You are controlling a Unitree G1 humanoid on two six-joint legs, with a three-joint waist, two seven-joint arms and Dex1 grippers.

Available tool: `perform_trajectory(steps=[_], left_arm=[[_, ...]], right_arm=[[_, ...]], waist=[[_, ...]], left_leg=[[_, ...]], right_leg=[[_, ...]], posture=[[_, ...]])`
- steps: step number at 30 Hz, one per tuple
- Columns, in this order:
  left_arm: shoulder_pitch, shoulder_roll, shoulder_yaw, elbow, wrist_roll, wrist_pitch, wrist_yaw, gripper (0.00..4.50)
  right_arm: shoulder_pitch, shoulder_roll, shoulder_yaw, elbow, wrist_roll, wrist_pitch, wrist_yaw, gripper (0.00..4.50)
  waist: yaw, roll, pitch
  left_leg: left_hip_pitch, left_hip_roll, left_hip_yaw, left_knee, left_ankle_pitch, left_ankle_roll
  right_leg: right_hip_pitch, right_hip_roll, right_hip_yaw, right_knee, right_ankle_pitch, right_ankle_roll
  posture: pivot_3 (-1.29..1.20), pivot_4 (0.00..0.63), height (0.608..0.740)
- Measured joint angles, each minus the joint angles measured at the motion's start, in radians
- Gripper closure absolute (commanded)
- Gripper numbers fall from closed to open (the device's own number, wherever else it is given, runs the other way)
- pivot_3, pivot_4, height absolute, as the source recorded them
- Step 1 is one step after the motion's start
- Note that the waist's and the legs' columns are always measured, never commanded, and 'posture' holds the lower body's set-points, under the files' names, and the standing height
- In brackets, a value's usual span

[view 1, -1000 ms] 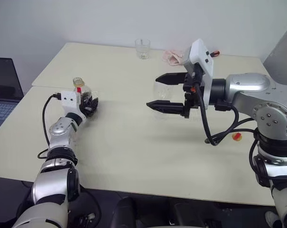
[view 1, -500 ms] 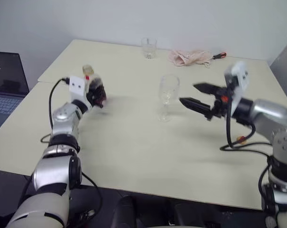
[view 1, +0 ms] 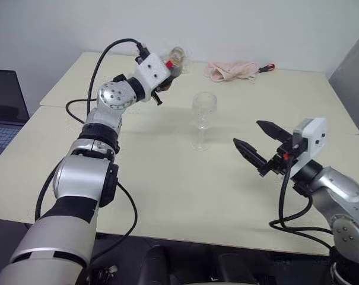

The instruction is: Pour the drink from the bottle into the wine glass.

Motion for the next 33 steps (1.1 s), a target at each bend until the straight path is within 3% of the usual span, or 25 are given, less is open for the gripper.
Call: perform_trajectory(steps=[13,33], left_arm=[[-0.035,-0.01,-0.082,0.06,0.128,-0.056,0.1,3.75],[-0.079,-0.009,-0.293,0.088,0.396,-0.097,0.37,3.75]], right_arm=[[0.055,0.019,0.022,-0.076,0.068,-0.006,-0.033,0.0],[0.127,-0.041,-0.01,-0.139,0.133,-0.008,-0.103,0.0]], waist=[[0.003,0.0,0.0],[0.003,0.0,0.0]], left_leg=[[0.0,0.0,0.0,0.002,0.0,0.0],[0.0,-0.001,0.0,0.003,0.0,0.0]], right_leg=[[0.0,-0.001,0.0,0.001,0.001,-0.001],[0.0,-0.001,0.0,0.005,0.0,-0.001]], posture=[[0.0,0.15,0.74],[0.0,0.15,0.74]])
